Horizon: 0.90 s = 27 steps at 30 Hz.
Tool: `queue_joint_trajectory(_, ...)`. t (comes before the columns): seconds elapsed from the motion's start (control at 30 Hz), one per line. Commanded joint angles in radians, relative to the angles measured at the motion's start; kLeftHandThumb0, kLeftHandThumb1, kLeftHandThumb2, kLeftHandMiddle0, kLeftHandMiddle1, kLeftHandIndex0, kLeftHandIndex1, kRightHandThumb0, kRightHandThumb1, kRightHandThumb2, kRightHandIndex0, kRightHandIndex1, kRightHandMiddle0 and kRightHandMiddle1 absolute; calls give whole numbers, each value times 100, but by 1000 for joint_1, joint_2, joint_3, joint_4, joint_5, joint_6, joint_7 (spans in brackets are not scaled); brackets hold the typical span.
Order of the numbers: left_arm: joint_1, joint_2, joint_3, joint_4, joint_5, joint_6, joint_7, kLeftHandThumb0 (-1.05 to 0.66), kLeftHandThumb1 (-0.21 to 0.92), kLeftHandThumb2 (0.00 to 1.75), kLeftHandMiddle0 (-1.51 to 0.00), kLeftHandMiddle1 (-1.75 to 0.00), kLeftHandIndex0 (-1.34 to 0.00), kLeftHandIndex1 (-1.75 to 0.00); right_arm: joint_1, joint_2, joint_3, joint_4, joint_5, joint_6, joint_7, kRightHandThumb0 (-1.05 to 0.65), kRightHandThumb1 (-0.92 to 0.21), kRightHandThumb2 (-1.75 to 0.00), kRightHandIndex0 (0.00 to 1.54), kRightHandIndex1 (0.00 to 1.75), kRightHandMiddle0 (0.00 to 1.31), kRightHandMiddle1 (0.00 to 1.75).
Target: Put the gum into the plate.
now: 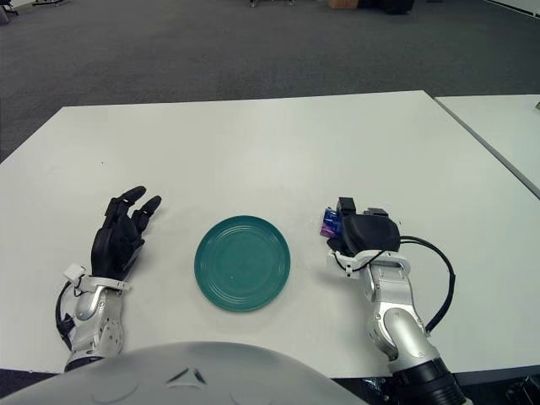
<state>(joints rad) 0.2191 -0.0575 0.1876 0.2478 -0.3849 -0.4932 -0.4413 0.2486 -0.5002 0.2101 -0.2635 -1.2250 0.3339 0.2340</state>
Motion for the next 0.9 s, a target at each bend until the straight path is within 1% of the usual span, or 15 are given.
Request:
queue_joint_trajectory(0.0,16,-9,-4,42,-11,-17,-20,-87,92,88,-22,-57,0,-81,29,-3,5,22,16,4,23,-38,-76,-73,41,64,29,174)
queue_joint_trajectory(0.1,19,2,-5,36,-5,3,-21,-88,92,91,-23,-53,0,-79,29,-4,3,24,14,6,24,-38,-76,-74,41,58,30,175)
queue_joint_trajectory(0.13,21,6,-4,32,-5,14,-21,-88,92,91,-24,-52,0,-81,29,-4,3,23,14,7,25,-38,-76,-73,42,53,29,175)
queue_joint_trajectory(0.27,20,15,-2,25,-15,41,-21,-89,92,92,-27,-50,0,-88,29,-4,1,23,15,8,24,-38,-77,-73,43,45,29,175)
queue_joint_trajectory(0.3,18,12,-1,27,-14,37,-19,-89,92,92,-27,-50,0,-88,28,-3,0,23,18,8,24,-38,-77,-73,43,45,29,175)
queue_joint_trajectory(0.33,17,10,0,29,-12,33,-17,-89,92,92,-28,-50,0,-93,28,-2,-1,24,20,9,23,-38,-77,-73,44,42,29,175)
queue_joint_trajectory(0.43,13,10,-1,34,3,21,-11,-89,92,92,-29,-51,0,-100,27,1,-5,20,21,14,26,-38,-77,-73,45,37,29,175)
queue_joint_trajectory(0.6,3,31,3,59,32,18,-6,-90,92,91,-28,-52,0,-103,17,1,-10,23,22,23,26,-38,-77,-73,45,34,29,175)
queue_joint_trajectory(0.73,6,29,2,57,44,11,-1,-89,92,89,-28,-54,0,-105,13,-15,-29,13,33,21,26,-37,-77,-72,45,33,29,175)
queue_joint_trajectory(0.8,3,30,3,62,45,8,-2,-89,92,88,-28,-54,0,-105,3,-40,-53,-10,42,13,44,-37,-77,-72,45,32,29,175)
queue_joint_trajectory(0.87,3,30,5,65,41,8,-5,-89,92,88,-28,-54,0,-106,-23,-76,-87,-43,53,2,80,-37,-77,-72,45,32,29,175)
